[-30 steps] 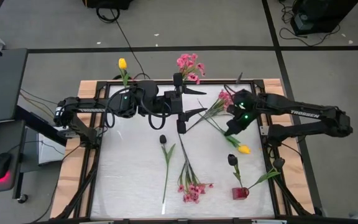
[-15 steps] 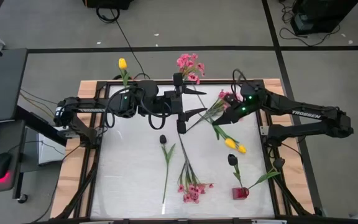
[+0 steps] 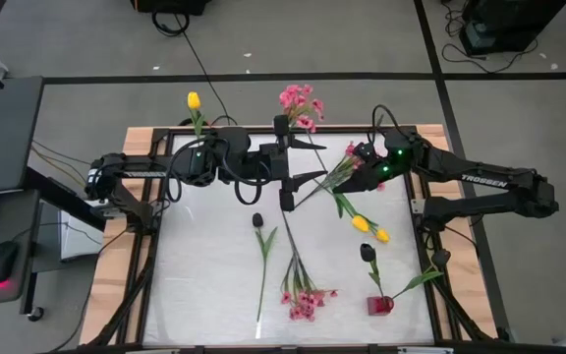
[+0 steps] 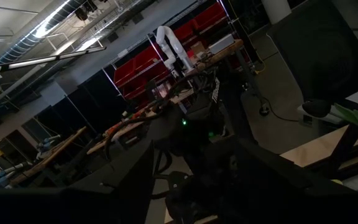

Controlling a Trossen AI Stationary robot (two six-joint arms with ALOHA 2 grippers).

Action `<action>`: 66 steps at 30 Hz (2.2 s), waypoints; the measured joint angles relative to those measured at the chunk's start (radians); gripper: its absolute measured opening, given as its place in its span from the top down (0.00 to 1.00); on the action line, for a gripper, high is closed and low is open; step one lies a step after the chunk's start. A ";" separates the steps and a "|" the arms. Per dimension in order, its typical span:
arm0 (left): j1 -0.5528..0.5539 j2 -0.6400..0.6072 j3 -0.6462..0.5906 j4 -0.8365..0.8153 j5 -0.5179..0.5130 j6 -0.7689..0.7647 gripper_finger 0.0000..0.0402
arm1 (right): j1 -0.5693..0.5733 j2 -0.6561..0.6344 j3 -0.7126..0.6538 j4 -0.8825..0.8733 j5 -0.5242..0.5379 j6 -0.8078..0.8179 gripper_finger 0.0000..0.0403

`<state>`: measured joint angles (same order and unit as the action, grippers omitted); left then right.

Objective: Sort flowers into vase by color
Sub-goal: Put the top yellow flower into the green vase

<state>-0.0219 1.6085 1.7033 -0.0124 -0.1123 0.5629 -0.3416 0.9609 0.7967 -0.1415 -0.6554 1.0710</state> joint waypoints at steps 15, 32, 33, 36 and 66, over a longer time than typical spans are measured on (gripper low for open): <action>0.000 0.000 0.000 0.000 0.000 0.000 0.42 | 0.000 0.000 0.000 0.045 0.000 0.009 0.89; -0.016 0.000 0.000 0.001 0.000 -0.313 0.42 | 0.000 0.001 0.000 0.044 -0.083 0.081 0.89; -0.017 0.000 0.000 0.001 0.000 -0.326 0.42 | 0.000 0.001 0.000 0.044 -0.096 0.089 0.89; -0.018 0.000 0.000 0.002 0.001 -0.363 0.42 | 0.000 0.001 0.000 0.044 -0.133 0.130 0.89; -0.014 0.000 0.000 -0.001 0.000 -0.445 0.42 | 0.000 0.001 0.000 0.249 -0.452 0.716 0.89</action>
<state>-0.0364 1.6085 1.7035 -0.0132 -0.1120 0.1177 -0.3416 0.9619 0.7967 0.1080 -1.1072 1.7873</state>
